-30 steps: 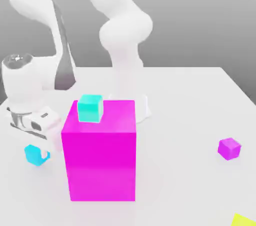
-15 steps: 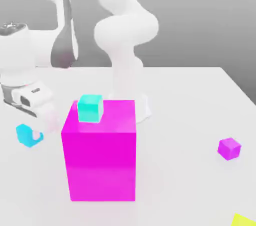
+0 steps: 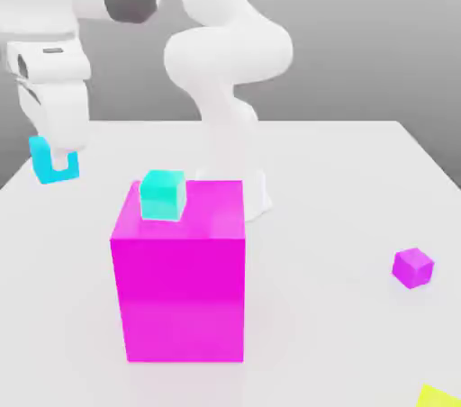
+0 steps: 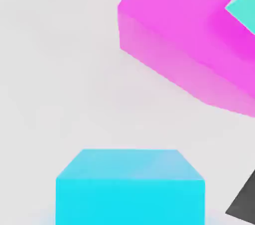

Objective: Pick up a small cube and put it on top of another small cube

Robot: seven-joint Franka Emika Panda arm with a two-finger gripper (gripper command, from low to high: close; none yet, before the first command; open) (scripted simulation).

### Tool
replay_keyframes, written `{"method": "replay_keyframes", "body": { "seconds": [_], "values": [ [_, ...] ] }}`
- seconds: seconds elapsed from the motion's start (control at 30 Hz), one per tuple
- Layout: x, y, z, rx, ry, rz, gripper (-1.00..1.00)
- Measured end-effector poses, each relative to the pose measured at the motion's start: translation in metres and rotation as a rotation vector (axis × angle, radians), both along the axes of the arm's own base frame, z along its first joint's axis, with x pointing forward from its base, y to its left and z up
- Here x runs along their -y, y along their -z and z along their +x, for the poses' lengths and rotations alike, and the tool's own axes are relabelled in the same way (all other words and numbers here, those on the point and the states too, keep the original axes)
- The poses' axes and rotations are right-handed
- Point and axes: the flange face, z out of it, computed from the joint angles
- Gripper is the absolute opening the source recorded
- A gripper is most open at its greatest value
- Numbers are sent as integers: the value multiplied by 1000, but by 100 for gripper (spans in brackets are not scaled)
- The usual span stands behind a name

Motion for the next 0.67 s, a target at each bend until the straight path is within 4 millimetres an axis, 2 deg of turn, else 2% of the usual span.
{"method": "replay_keyframes", "body": {
  "seconds": [0.2, 0.37, 0.43, 0.53, 0.57, 0.67],
  "values": [
    [-51, -34, 12, -10, 114, 18, -100],
    [-100, -50, 21, -36, 199, 40, -100],
    [-113, -40, 24, -44, 218, 44, -100],
    [-117, -2, 25, -47, 224, 46, -100],
    [-117, 8, 25, -47, 225, 46, 100],
    [-117, 8, 25, -47, 225, 46, 100]
  ]
}}
